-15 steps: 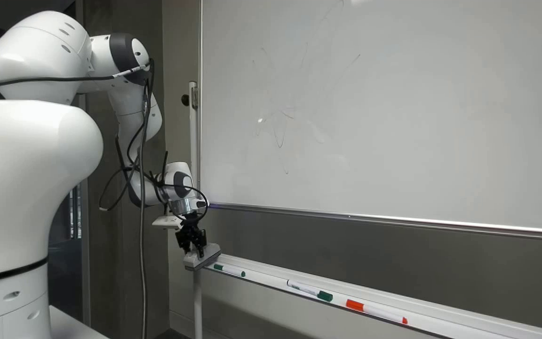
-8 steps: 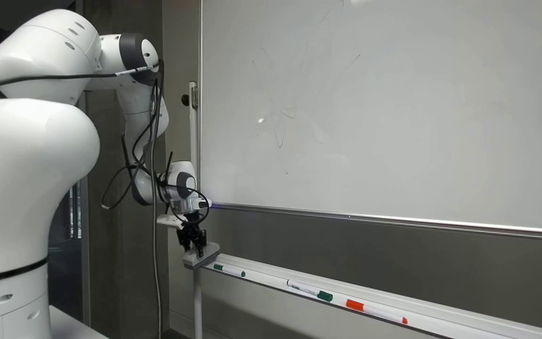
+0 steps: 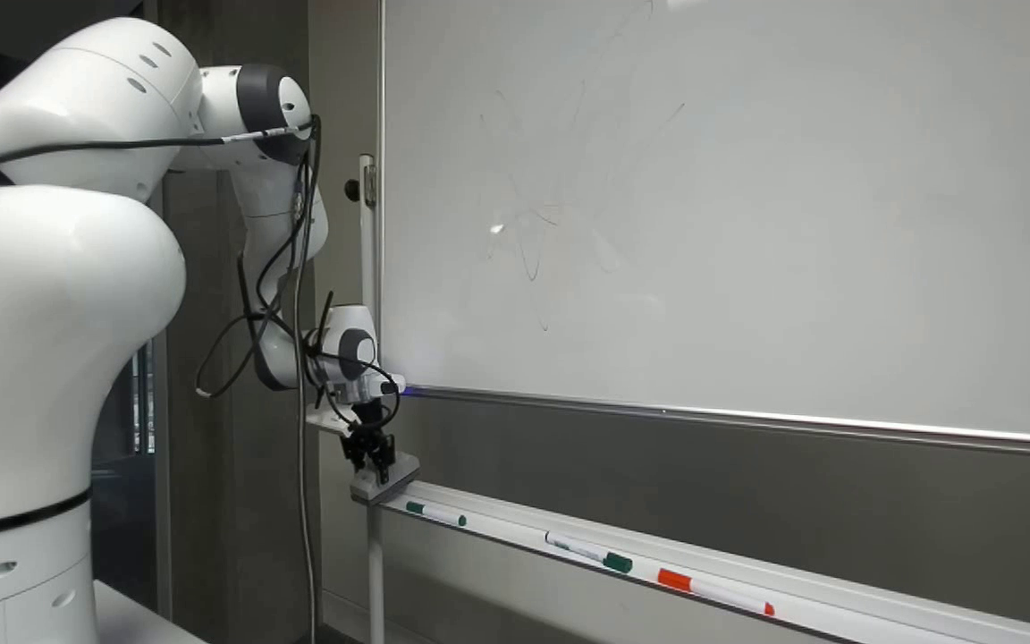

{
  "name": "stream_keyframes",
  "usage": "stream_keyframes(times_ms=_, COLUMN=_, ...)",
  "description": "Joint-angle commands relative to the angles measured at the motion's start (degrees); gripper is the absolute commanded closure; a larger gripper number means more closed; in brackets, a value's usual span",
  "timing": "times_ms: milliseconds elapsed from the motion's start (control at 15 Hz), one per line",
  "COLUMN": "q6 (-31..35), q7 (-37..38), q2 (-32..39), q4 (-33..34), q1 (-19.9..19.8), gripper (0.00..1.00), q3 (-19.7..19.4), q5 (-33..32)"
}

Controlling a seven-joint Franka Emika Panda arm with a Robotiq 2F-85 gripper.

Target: Move the grey eraser to the left

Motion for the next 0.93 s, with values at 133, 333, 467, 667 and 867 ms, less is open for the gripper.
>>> stream_keyframes(times_ms=133, q6=0.5, q7=-1.4, q2=-0.5, q4=-1.2, q1=-1.5, gripper=0.01, q3=0.8, q5=-0.2)
stream_keyframes(times_ms=333, q6=0.5, q7=-1.4, q2=-0.5, q4=-1.3, q1=-1.6, gripper=0.00, q3=0.7, q5=-0.2)
stream_keyframes(times_ms=467, q6=-1.5, q7=-0.8, q2=-1.0, q4=-1.5, q1=-1.5, gripper=0.00, q3=-0.1, q5=-0.4)
stream_keyframes(times_ms=667, q6=-4.6, q7=-0.3, q2=-2.9, q4=-2.3, q1=-1.1, gripper=0.00, q3=-2.0, q5=-1.5)
stream_keyframes(times_ms=867, q6=-8.5, q7=1.5, q2=-6.2, q4=-3.5, q1=-0.6, gripper=0.00, q3=-3.5, q5=-2.8)
